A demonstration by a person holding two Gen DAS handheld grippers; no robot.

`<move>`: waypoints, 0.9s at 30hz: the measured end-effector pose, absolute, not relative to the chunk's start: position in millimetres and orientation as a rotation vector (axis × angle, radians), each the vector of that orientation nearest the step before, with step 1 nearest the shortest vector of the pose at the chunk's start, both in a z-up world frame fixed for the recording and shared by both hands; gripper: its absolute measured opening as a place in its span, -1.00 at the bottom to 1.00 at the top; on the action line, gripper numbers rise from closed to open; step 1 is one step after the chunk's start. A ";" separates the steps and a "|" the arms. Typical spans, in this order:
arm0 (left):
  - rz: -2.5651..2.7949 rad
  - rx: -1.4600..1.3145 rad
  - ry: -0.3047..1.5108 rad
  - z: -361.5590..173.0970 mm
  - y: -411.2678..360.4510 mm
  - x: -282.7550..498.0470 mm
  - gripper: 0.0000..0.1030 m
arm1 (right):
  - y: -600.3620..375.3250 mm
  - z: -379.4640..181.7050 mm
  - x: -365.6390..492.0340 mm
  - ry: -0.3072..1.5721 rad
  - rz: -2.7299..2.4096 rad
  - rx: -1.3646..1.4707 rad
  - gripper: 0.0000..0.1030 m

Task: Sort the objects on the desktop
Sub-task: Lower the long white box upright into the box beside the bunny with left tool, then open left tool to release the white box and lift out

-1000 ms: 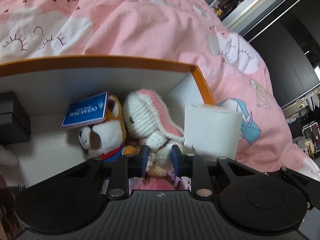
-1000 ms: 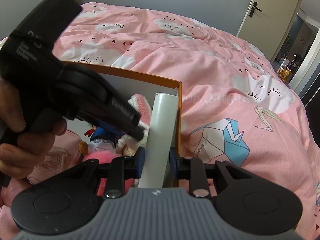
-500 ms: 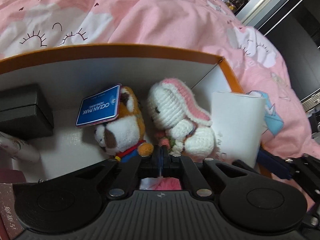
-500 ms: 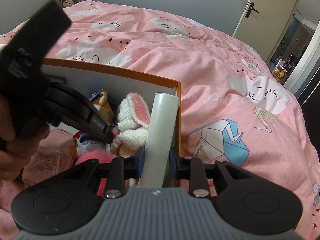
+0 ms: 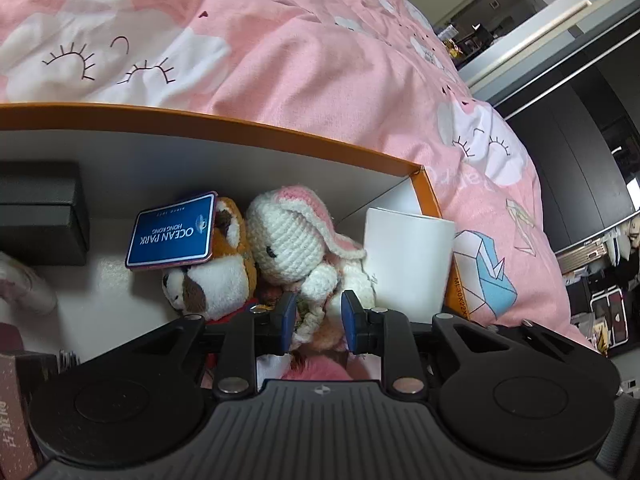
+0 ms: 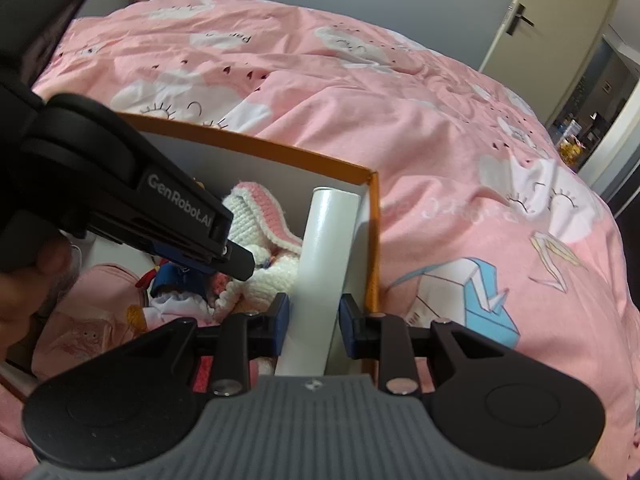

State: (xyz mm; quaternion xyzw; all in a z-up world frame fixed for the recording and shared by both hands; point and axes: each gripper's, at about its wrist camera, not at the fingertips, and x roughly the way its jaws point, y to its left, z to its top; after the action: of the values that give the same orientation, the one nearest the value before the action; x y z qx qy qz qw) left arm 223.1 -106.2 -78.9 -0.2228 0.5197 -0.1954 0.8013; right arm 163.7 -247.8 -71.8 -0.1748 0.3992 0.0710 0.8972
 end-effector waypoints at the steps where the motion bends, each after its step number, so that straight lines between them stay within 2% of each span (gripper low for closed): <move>1: -0.418 -0.480 1.112 -77.7 -105.1 222.5 -0.48 | -246.6 -73.6 165.5 0.824 0.147 -0.372 -0.41; 11: -0.376 -0.516 1.102 -68.5 -87.0 207.2 -0.48 | -242.4 -64.7 151.9 0.737 0.147 -0.440 -0.41; 14: -0.367 -0.503 1.092 -63.4 -85.6 203.3 -0.48 | -242.1 -62.7 151.1 0.731 0.177 -0.430 -0.66; 19: -0.348 -0.450 1.086 -58.0 -87.1 195.2 -0.48 | -242.2 -70.9 158.6 0.735 0.143 -0.461 -0.81; 27: -0.349 -0.446 1.095 -58.3 -86.9 189.9 -0.48 | -239.9 -86.2 170.8 0.787 0.172 -0.480 -0.90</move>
State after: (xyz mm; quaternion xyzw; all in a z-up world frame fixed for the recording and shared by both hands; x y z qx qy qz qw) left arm 189.9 -86.9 -58.3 -0.2091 0.5133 -0.1636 0.8161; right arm 170.8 -239.9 -86.2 -0.2312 0.3791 0.0830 0.8921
